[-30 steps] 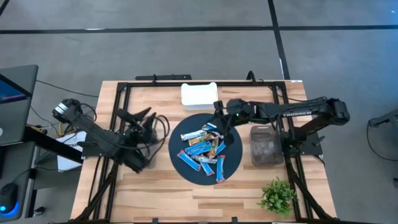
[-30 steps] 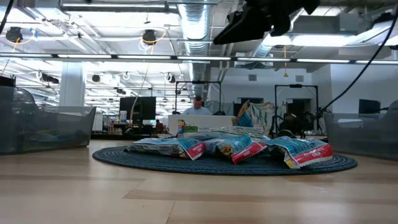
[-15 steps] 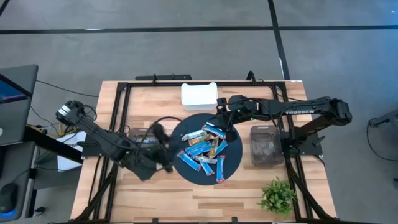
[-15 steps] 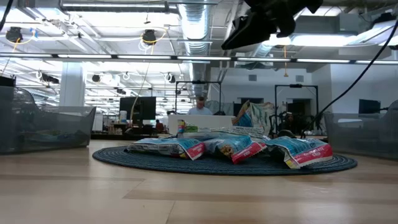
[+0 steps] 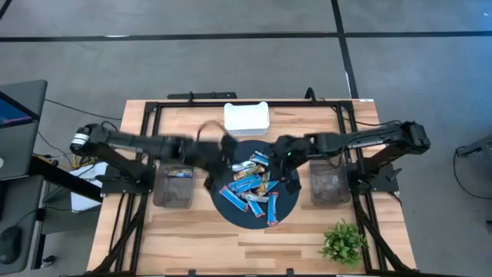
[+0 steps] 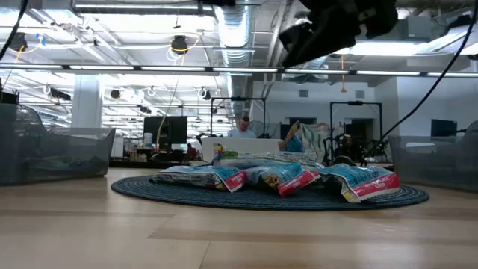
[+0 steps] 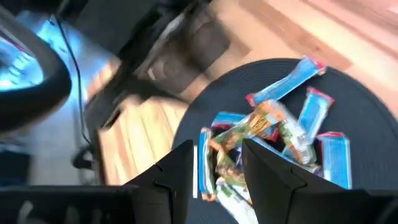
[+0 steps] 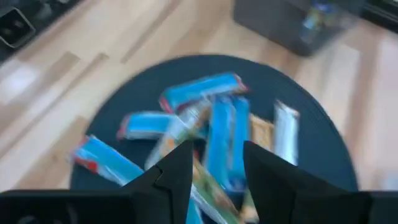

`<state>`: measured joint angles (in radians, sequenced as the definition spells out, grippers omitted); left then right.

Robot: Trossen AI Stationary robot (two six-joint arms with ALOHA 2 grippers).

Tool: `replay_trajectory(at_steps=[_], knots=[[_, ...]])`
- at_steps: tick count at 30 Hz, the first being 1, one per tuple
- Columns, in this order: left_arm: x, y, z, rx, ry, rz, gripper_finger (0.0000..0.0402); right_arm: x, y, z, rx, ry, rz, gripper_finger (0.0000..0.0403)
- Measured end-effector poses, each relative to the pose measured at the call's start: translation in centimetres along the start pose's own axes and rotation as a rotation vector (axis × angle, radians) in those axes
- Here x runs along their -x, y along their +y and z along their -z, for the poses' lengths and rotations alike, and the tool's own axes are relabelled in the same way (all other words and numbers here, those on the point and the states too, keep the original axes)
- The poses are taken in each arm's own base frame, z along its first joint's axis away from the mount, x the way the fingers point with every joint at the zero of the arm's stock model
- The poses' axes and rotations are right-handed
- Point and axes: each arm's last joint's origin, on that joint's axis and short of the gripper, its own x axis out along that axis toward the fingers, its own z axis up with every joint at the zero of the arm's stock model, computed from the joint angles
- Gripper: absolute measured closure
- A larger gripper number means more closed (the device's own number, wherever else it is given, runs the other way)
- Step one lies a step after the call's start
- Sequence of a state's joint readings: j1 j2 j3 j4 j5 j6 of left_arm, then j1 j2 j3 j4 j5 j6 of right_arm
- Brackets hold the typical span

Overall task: Pick and place Granola Bars by type
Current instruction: Put the orange granola bar into the right black bin

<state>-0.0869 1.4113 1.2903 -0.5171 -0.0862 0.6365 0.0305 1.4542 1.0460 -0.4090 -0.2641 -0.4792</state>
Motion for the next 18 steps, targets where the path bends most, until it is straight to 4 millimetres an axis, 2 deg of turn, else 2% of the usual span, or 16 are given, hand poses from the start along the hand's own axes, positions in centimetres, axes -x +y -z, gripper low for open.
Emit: replay_trajectory(at_steps=[4,8,12,18], knots=[[0.5,4.1,3.5,0.143,-0.012,0.024,0.0271,-2.2,1.3,0.4,0.004,0.072,-0.070,0.0269],[0.6,6.3,7.6,0.284,0.026,0.020,0.0271,-4.0,2.0,0.8,-0.015,0.119,-0.107,0.0269],[-0.1,6.0,11.6,0.379,0.064,0.054,0.0271,-5.7,2.2,1.3,-0.032,0.150,-0.124,0.0269],[-0.4,3.9,14.0,0.384,0.031,0.054,0.0271,-7.2,1.9,1.9,-0.064,0.192,-0.059,0.0269]])
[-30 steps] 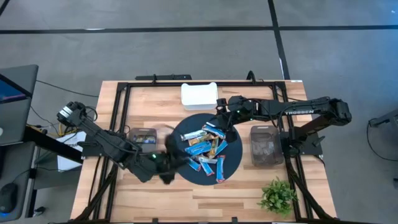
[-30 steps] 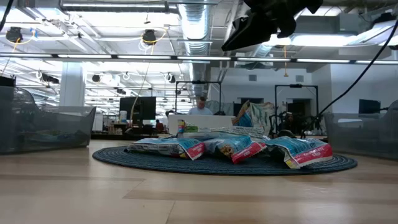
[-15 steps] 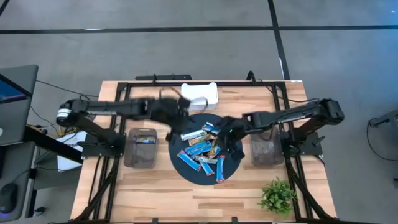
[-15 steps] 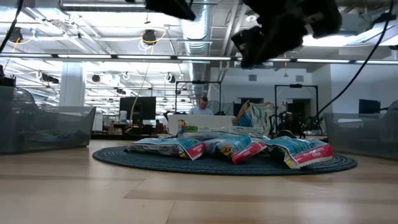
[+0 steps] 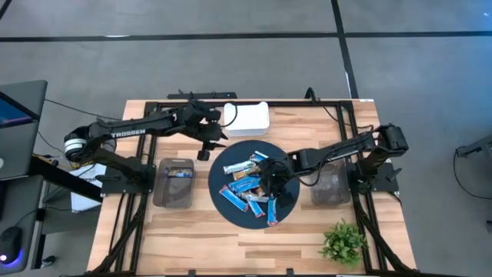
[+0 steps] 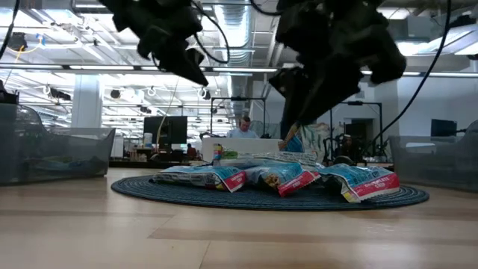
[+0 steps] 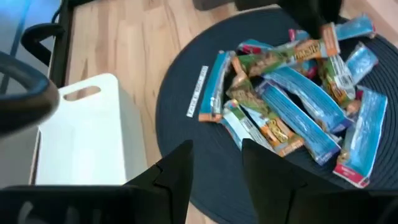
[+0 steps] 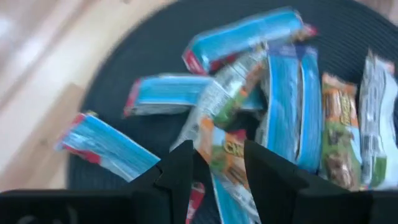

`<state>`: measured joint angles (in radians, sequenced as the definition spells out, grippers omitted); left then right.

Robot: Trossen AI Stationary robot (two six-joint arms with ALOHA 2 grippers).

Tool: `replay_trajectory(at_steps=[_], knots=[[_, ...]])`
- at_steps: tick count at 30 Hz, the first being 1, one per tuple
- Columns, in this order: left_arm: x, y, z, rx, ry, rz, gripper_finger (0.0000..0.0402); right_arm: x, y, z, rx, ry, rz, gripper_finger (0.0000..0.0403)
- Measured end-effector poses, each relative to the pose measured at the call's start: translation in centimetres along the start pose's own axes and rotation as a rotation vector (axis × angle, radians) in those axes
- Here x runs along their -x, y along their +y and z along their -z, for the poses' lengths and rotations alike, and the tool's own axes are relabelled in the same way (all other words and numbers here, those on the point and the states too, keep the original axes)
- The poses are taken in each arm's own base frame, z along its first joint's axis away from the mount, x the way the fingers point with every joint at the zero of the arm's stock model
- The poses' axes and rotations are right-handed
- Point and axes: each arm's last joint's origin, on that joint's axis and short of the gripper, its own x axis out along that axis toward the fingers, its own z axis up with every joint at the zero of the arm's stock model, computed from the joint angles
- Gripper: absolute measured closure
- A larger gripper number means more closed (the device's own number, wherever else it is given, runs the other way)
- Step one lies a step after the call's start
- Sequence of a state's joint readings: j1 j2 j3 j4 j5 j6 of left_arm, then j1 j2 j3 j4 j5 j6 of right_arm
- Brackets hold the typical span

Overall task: Pick and place Granola Bars by type
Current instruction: Put the orange granola bar into the right black bin

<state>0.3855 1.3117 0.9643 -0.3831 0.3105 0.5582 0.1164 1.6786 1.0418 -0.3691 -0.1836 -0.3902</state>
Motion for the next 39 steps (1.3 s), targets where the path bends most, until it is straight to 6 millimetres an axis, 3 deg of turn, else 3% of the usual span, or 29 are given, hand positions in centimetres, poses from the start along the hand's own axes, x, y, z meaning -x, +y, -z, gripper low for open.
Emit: replay_trajectory(at_steps=[9,12,21,25,30,39], knots=[[2.8,-2.0,1.8,-0.044,-0.116,-0.082,0.0271,-2.4,-0.4,0.7,-0.015,0.065,0.043,0.0269],[3.9,-2.7,2.2,-0.048,-0.161,-0.118,0.0271,-2.3,-0.4,0.7,-0.014,0.067,0.060,0.0277],[5.8,-3.8,3.1,-0.047,-0.235,-0.196,0.0271,-1.9,-0.1,0.3,0.018,0.048,0.062,0.0388],[5.7,-3.8,3.3,-0.027,-0.215,-0.226,0.0271,-1.7,0.2,0.0,0.030,0.040,0.080,0.0390],[5.7,-3.8,3.3,-0.022,-0.215,-0.236,0.0271,0.0,0.7,-0.2,0.031,0.074,0.175,0.0400],[5.8,-3.7,3.3,0.021,-0.213,-0.256,0.0271,5.8,3.1,-0.7,-0.087,0.082,0.344,0.0402]])
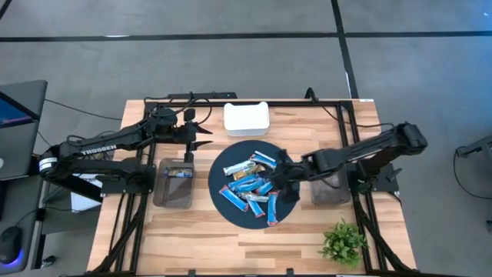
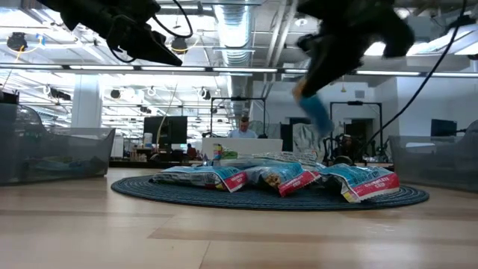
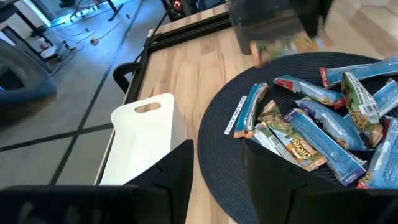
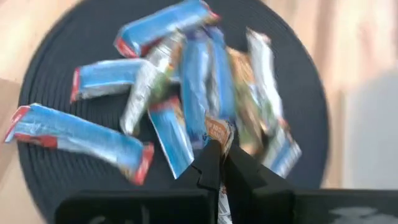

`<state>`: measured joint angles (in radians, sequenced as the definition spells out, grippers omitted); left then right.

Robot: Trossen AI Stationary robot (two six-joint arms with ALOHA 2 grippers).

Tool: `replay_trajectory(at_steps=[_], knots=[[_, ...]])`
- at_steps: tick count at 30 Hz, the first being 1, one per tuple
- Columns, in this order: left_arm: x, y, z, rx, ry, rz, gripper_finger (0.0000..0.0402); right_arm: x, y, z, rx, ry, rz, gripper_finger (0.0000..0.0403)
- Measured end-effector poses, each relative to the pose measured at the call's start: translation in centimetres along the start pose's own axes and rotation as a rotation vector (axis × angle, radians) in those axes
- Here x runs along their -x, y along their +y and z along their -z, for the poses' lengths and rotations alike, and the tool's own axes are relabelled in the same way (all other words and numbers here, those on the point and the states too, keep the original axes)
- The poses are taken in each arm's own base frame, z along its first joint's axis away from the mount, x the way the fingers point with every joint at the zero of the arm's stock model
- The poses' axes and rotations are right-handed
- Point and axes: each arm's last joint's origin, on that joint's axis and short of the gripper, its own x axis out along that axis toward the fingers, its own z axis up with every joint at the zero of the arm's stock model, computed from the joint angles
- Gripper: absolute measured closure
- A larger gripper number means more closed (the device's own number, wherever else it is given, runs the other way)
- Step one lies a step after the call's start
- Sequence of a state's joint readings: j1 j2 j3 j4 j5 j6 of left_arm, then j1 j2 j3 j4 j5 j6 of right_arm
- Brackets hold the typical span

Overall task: Pick and place Granola Bars by type
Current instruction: Put the orange granola bar into the right black bin, then put the red granola bar into the white bin

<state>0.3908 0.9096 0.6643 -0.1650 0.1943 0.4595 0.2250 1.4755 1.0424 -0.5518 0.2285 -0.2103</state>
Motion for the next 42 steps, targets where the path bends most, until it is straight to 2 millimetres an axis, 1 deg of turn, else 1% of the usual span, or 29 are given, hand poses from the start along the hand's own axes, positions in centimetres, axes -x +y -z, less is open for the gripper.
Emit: replay_trajectory(at_steps=[4,8,15,19,24,27,30,37,39,42], knots=[[0.0,0.0,0.0,-0.001,-0.002,0.003,0.0271,2.4,0.5,1.3,-0.138,0.086,0.036,0.0402],[-0.1,0.0,-0.1,-0.016,-0.010,0.005,0.0271,3.8,1.2,2.5,-0.264,0.180,0.030,0.0403],[-0.2,0.1,-0.3,-0.038,-0.029,-0.002,0.0271,4.9,2.9,4.0,-0.421,0.336,0.050,0.0403],[-0.2,0.1,-0.4,-0.041,-0.044,-0.009,0.0271,5.4,3.7,4.8,-0.531,0.425,0.094,0.0403],[-0.2,0.1,-0.4,-0.033,-0.042,-0.007,0.0271,6.3,4.0,6.0,-0.707,0.535,0.208,0.0403],[-0.2,0.1,-0.4,-0.027,-0.042,-0.007,0.0271,6.5,4.1,6.3,-0.742,0.550,0.247,0.0400],[-0.2,0.1,-0.4,-0.018,-0.041,-0.007,0.0271,6.5,4.0,6.3,-0.746,0.550,0.248,0.0382],[-0.2,0.1,-0.3,-0.005,-0.037,0.001,0.0271,6.9,3.7,6.9,-0.794,0.615,0.318,0.0304],[-0.2,-0.1,-0.2,-0.003,-0.042,0.051,0.0271,6.9,3.7,6.9,-0.763,0.600,0.329,0.0286],[-0.8,-0.8,-0.1,-0.031,-0.087,0.222,0.0271,6.6,4.0,6.2,-0.649,0.476,0.346,0.0266]])
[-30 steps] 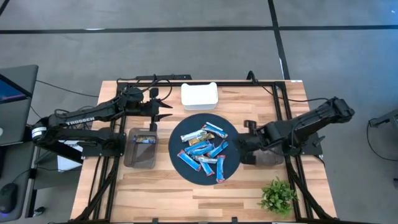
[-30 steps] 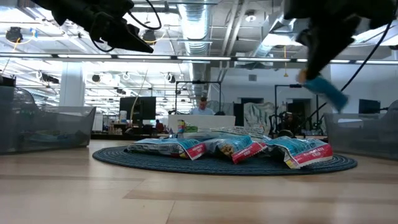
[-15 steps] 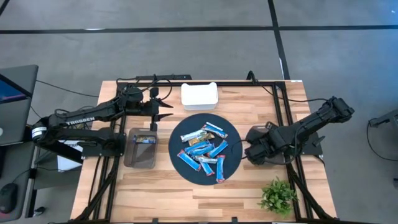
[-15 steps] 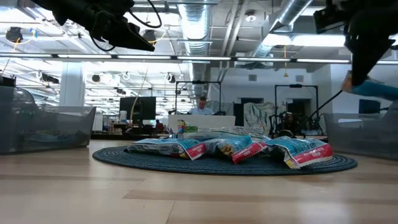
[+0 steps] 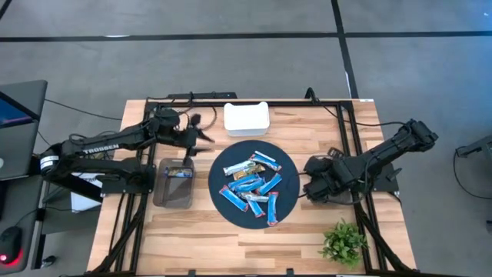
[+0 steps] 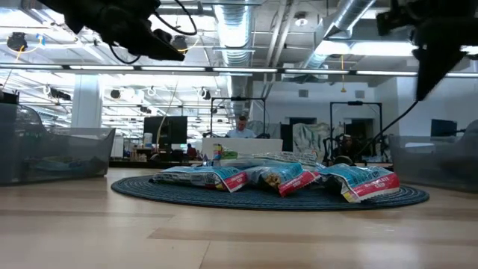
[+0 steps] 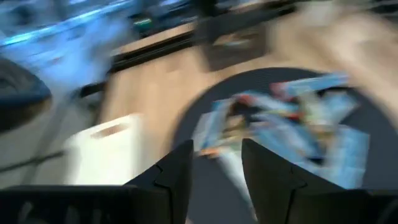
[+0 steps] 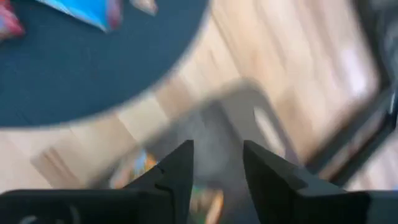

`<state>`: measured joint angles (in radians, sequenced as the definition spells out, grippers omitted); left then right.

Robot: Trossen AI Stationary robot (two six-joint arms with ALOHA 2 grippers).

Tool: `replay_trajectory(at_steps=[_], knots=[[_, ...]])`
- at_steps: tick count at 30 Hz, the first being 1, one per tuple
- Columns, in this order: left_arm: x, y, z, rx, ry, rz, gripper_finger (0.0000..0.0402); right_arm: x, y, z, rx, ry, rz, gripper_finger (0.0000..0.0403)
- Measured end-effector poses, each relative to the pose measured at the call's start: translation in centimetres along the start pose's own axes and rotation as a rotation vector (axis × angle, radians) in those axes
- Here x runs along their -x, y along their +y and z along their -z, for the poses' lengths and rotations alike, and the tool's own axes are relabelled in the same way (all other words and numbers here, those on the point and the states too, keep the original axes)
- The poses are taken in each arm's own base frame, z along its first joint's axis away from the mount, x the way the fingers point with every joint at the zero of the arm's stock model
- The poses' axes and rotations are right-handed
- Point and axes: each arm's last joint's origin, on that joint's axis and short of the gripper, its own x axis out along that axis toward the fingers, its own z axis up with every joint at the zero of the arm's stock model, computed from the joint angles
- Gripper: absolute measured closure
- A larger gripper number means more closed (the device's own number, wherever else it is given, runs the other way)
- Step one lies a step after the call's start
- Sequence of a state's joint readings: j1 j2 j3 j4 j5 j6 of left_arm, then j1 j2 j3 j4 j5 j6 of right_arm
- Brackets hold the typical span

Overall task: Pick and place Granola Bars by type
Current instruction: Put the red granola bar into the white bin

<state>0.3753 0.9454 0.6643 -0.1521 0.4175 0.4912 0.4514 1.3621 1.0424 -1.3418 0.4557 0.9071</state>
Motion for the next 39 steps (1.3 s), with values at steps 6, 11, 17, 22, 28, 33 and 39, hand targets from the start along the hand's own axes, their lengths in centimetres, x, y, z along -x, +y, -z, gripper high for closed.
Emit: replay_trajectory(at_steps=[6,11,17,22,28,33,39], knots=[[-2.8,-1.6,0.6,-0.052,-0.011,0.244,0.0271,1.1,2.7,-1.2,0.226,-0.339,-0.077,0.0250],[-6.1,-3.0,1.4,-0.063,0.050,0.304,0.0271,2.3,4.4,-1.9,0.341,-0.512,-0.149,0.0254],[-9.6,-5.0,2.4,-0.075,0.061,0.393,0.0271,2.5,4.7,-2.0,0.377,-0.568,-0.128,0.0268],[-11.3,-6.7,3.3,-0.084,0.122,0.431,0.0271,0.6,4.9,-1.3,0.415,-0.558,-0.094,0.0274],[-12.3,-8.3,3.9,-0.071,0.181,0.461,0.0271,-1.2,5.3,-0.6,0.409,-0.562,-0.101,0.0274],[-13.4,-9.4,4.9,-0.091,0.272,0.396,0.0271,-2.1,5.6,-0.2,0.392,-0.582,-0.118,0.0274],[-14.8,-9.7,5.3,-0.088,0.346,0.324,0.0271,-2.3,5.7,-0.2,0.387,-0.587,-0.123,0.0274]])
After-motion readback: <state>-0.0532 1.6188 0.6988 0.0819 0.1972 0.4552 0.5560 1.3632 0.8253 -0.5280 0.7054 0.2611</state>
